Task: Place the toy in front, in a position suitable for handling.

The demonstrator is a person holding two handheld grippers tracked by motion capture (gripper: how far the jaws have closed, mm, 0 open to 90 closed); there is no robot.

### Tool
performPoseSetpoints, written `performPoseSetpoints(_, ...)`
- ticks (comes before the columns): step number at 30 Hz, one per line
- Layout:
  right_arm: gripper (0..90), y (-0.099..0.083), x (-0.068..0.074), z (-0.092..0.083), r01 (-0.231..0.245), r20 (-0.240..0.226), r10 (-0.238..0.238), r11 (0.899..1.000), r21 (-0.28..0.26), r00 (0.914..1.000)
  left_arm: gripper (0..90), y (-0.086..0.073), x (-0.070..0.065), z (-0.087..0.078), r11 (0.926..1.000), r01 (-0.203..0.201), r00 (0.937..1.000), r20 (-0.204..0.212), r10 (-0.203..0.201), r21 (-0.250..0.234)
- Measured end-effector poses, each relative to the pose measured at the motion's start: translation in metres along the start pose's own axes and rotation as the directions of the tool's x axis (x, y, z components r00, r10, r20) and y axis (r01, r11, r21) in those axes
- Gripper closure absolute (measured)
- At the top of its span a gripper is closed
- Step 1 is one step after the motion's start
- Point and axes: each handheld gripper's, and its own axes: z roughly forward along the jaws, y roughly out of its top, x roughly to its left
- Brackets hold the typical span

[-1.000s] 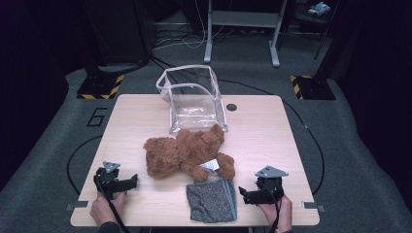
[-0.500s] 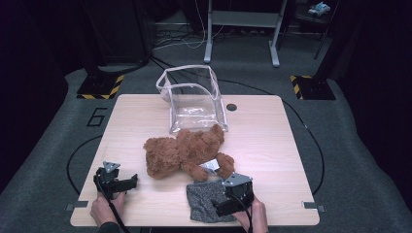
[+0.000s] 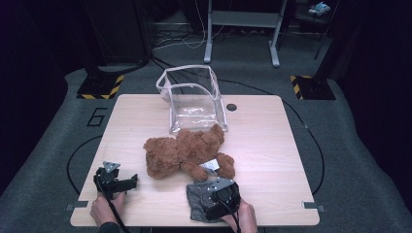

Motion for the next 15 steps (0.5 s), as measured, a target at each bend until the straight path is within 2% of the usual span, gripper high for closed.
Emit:
performPoseSetpoints(3, 15.6, -0.004, -0.003, 0.003, -0.028, -0.016, 0.028, 1.0, -0.006, 0.9995, 0.3, 0.0, 0.0, 0.0, 1.0, 0.0, 1.0, -0.001, 0.0, 0.0)
performPoseSetpoints(7, 25.2, -0.007, -0.006, 0.001, -0.025, -0.007, 0.025, 0.999, -0.029, 0.9997, 0.3, 0.0, 0.0, 0.0, 1.0, 0.0, 1.0, 0.0, 0.0, 0.0)
performPoseSetpoints(12, 45.5, -0.011, -0.013, -0.003, -0.051, 0.0, 0.051, 0.997, -0.058, 0.9987, 0.3, 0.0, 0.0, 0.0, 1.0, 0.0, 1.0, 0.0, 0.0, 0.0)
performPoseSetpoints(15, 61.2, -0.011, -0.015, -0.005, -0.058, -0.002, 0.058, 0.996, -0.064, 0.9983, 0.3, 0.0, -0.001, 0.0, 1.0, 0.008, 1.0, -0.001, -0.008, -0.006)
